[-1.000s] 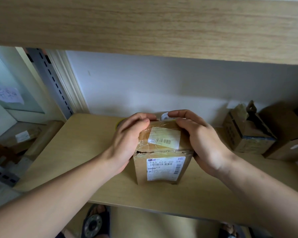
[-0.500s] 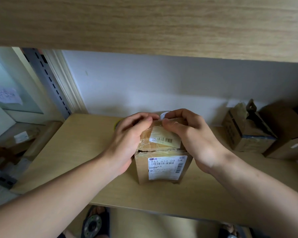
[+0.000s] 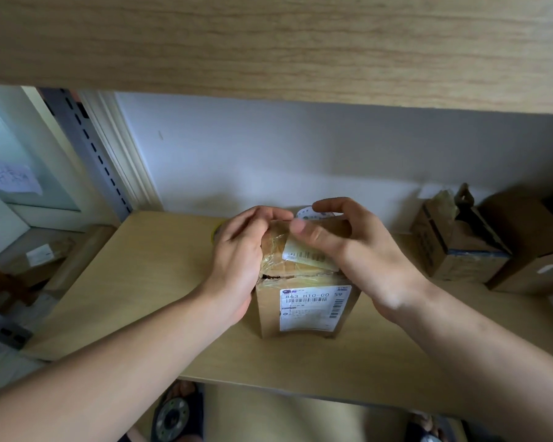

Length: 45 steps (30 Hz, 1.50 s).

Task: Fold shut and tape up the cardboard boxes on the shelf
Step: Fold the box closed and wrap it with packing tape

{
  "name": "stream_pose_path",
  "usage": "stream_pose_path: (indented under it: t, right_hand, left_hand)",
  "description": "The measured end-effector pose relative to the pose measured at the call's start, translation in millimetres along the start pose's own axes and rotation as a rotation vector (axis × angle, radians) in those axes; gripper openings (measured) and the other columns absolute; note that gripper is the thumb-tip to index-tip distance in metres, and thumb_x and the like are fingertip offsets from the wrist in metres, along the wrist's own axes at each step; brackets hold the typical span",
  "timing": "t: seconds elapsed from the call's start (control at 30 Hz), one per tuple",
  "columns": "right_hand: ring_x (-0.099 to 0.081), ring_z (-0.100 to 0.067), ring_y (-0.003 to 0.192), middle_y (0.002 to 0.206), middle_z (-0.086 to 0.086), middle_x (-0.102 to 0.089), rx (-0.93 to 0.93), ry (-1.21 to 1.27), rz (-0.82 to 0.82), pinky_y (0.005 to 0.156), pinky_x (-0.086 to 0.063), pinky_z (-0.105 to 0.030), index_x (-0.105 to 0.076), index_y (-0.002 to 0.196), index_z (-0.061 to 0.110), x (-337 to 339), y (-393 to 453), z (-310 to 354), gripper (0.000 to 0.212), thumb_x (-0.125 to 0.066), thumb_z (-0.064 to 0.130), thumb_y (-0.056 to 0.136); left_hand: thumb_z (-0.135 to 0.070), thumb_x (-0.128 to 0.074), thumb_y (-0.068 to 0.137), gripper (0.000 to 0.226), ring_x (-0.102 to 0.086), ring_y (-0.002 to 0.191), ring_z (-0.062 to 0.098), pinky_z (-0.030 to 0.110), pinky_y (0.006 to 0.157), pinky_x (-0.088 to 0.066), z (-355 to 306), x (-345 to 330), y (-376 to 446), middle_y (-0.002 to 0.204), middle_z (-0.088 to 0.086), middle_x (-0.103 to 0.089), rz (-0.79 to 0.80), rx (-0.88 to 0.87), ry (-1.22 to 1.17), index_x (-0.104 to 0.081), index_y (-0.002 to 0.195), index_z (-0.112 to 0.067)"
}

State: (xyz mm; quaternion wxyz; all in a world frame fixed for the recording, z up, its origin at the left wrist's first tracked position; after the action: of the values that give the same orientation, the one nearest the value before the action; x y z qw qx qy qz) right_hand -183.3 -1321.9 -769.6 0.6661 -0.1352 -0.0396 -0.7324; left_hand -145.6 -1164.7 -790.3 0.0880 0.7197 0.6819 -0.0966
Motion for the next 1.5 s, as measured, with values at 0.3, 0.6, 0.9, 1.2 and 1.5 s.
stream_pose_path:
  t: [0.3, 0.6, 0.9, 1.2, 1.5]
  right_hand:
    - [-0.074, -0.029, 0.104, 0.116, -0.013, -0.073, 0.022, 0.103, 0.139, 0.099, -0.056, -0.054, -0.054, 0.137, 0.022, 3, 10, -1, 0.073, -0.089, 0.030, 0.074]
    - [-0.062, -0.036, 0.127, 0.137, -0.023, -0.063, 0.015, 0.609, 0.282, 0.110, -0.048, -0.044, -0.051, 0.144, 0.009, 13, 15, -16, 0.059, -0.058, 0.005, 0.086]
    - [-0.069, -0.030, 0.106, 0.116, -0.019, -0.074, 0.129, 0.527, 0.187, 0.102, -0.049, -0.046, -0.075, 0.111, 0.005, 19, 24, -25, 0.027, -0.059, 0.017, 0.092]
    - [-0.059, -0.048, 0.125, 0.129, -0.025, -0.067, 0.183, 0.334, 0.263, 0.113, -0.035, -0.066, -0.067, 0.128, 0.008, 22, 24, -24, 0.047, -0.063, 0.040, 0.094]
    - [-0.056, -0.050, 0.127, 0.127, -0.026, -0.068, 0.162, 0.403, 0.279, 0.114, -0.037, -0.058, -0.068, 0.126, -0.003, 23, 29, -28, 0.049, -0.072, 0.024, 0.085]
  left_hand:
    - [-0.012, -0.057, 0.103, 0.020, -0.069, 0.089, 0.026, 0.036, 0.081, -0.053, 2, -1, 3, 0.095, 0.012, -0.073, 0.066, 0.026, 0.028, -0.076, 0.094, -0.012]
    - [-0.017, -0.056, 0.103, 0.018, -0.070, 0.094, 0.025, 0.043, 0.088, -0.056, 2, 3, 6, 0.101, 0.010, -0.073, 0.052, 0.092, -0.001, -0.074, 0.101, -0.012]
    - [-0.026, -0.078, 0.079, 0.042, -0.068, 0.105, 0.031, 0.038, 0.089, -0.057, 4, 3, 17, 0.123, 0.030, -0.066, 0.372, 0.071, 0.083, -0.071, 0.117, -0.007]
    - [-0.048, -0.089, 0.071, 0.075, -0.066, 0.118, 0.028, 0.032, 0.096, -0.053, 0, 12, 28, 0.129, 0.019, -0.069, 0.699, 0.113, 0.181, -0.066, 0.130, -0.007]
    - [-0.018, -0.060, 0.090, 0.027, -0.070, 0.103, 0.021, 0.033, 0.094, -0.052, 1, 12, 33, 0.112, 0.013, -0.076, 0.534, 0.038, 0.174, -0.080, 0.108, -0.016]
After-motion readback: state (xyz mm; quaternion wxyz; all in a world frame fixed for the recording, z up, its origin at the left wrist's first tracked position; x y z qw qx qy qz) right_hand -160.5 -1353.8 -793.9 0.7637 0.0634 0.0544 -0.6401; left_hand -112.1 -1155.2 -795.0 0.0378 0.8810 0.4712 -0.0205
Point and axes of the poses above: each hand's wrist, its own y-axis towards the middle knuckle, its own x-axis out of the back of the hand, z = x × y, the point moved 7 cm from there along y, towards the middle knuckle
